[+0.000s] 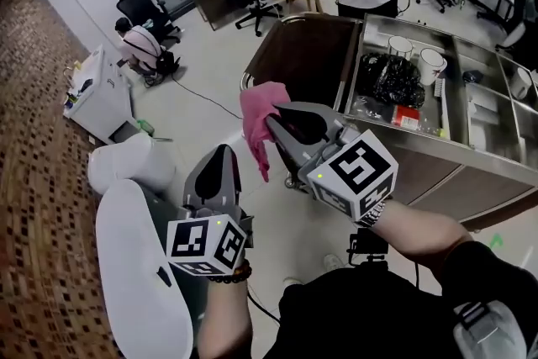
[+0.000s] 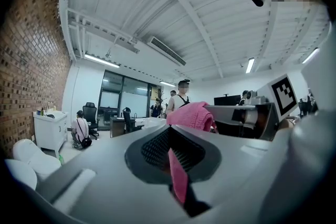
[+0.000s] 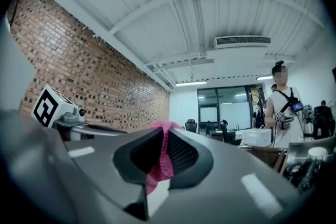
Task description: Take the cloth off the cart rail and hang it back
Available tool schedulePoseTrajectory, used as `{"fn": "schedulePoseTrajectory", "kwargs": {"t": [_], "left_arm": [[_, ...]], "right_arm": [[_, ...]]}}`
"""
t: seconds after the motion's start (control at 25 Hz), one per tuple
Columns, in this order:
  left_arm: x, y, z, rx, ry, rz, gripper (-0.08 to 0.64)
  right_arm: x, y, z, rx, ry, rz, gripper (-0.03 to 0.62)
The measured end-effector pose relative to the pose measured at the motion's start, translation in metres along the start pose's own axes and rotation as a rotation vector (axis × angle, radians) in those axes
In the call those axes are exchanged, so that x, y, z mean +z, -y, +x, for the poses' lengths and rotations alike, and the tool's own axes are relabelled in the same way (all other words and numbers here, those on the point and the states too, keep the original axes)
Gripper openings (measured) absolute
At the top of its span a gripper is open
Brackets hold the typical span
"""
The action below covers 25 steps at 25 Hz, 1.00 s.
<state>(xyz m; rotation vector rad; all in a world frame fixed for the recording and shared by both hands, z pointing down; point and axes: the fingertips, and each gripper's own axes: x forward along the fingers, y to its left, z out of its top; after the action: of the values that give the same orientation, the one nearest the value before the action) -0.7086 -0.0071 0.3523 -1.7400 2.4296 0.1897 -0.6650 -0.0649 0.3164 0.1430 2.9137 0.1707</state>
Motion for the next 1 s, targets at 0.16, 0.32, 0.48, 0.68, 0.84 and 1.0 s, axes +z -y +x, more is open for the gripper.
{"fn": "schedulePoseTrajectory", "kwargs": {"t": [0.16, 0.32, 0.48, 0.68, 0.84, 1.0], "left_arm": [[-0.003, -0.031, 0.025, -0.044, 0.016, 0.005, 0.003], [0.0, -0.063, 0.034, -0.084, 0.012, -0.001, 0.003], [0.011, -0.097, 0.04, -0.146, 0.007, 0.002, 0.003], [0.026, -0.138, 0.044, -0.233, 0.001, 0.001, 0.003], [0.034, -0.17, 0.043, -0.265, -0.01, -0.014, 0.003], [0.025, -0.19, 0.052, -0.278, -0.022, -0.043, 0.003]], "right_arm": [[-0.012, 0.019, 0.036, -0.032, -0.015, 0.002, 0.025], [-0.014, 0.021, 0.068, -0.079, -0.019, 0.004, 0.026], [-0.011, 0.02, 0.101, -0.145, -0.027, 0.0, 0.026], [-0.007, 0.018, 0.14, -0.243, -0.039, -0.002, 0.025], [-0.008, 0.018, 0.167, -0.302, -0.057, -0.001, 0.026], [-0.02, 0.024, 0.185, -0.333, -0.077, -0.002, 0.026]]}}
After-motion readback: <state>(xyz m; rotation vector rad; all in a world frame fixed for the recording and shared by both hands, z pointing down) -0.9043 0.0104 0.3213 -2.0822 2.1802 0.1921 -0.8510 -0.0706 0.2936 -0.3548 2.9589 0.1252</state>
